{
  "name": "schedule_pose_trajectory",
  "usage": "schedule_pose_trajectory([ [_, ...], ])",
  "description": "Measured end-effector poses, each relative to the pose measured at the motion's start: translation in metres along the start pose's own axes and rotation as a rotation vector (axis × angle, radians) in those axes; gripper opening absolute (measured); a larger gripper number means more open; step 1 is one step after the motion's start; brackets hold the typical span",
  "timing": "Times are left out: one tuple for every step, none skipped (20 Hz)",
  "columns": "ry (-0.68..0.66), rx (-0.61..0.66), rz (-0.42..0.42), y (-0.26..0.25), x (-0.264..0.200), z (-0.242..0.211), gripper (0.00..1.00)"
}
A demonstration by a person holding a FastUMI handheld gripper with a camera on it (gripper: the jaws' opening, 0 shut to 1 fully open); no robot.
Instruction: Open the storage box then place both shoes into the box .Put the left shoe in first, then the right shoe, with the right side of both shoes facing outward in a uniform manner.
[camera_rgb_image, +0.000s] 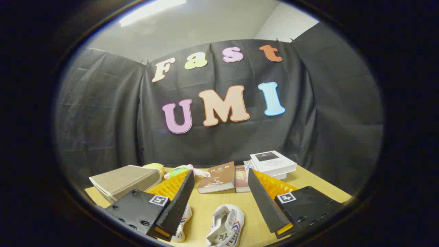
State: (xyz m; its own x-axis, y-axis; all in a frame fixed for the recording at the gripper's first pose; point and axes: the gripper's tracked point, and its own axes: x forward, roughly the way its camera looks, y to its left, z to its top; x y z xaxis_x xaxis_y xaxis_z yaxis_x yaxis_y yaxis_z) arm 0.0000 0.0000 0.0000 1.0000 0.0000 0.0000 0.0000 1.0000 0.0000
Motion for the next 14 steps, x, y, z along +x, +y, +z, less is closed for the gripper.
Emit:
schedule_pose_trajectory([
  [-0.002, -0.005, -0.004, -0.0014, 0.0002, 0.0002, 0.98],
  [-0.002, -0.009, -0.007, -0.0020, 0.0002, -0.0016, 0.98],
  [-0.002, -0.009, -0.008, -0.0025, 0.0002, -0.0009, 0.98],
  [-0.003, -0.008, -0.008, -0.0022, 0.0000, -0.0010, 0.98],
  [-0.004, -0.007, -0.009, -0.0022, -0.0007, -0.0009, 0.98],
  [-0.005, -0.006, -0.010, -0.0028, -0.0013, -0.0002, 0.98],
  [-0.006, -0.005, -0.010, -0.0026, -0.0017, -0.0006, 0.98],
  [-0.006, -0.004, -0.010, -0.0022, -0.0022, -0.0002, 0.98],
  [-0.006, -0.005, -0.011, -0.0025, -0.0023, -0.0008, 0.98],
  [-0.006, -0.006, -0.012, -0.0025, -0.0028, -0.0006, 0.98],
  [-0.006, -0.006, -0.013, -0.0023, -0.0034, -0.0016, 0.98],
  [-0.004, -0.002, -0.013, -0.0019, -0.0039, -0.0019, 0.98],
  [-0.002, 0.003, -0.012, -0.0015, -0.0044, -0.0028, 0.98],
  [0.001, 0.011, -0.011, -0.0006, -0.0052, -0.0032, 0.98],
])
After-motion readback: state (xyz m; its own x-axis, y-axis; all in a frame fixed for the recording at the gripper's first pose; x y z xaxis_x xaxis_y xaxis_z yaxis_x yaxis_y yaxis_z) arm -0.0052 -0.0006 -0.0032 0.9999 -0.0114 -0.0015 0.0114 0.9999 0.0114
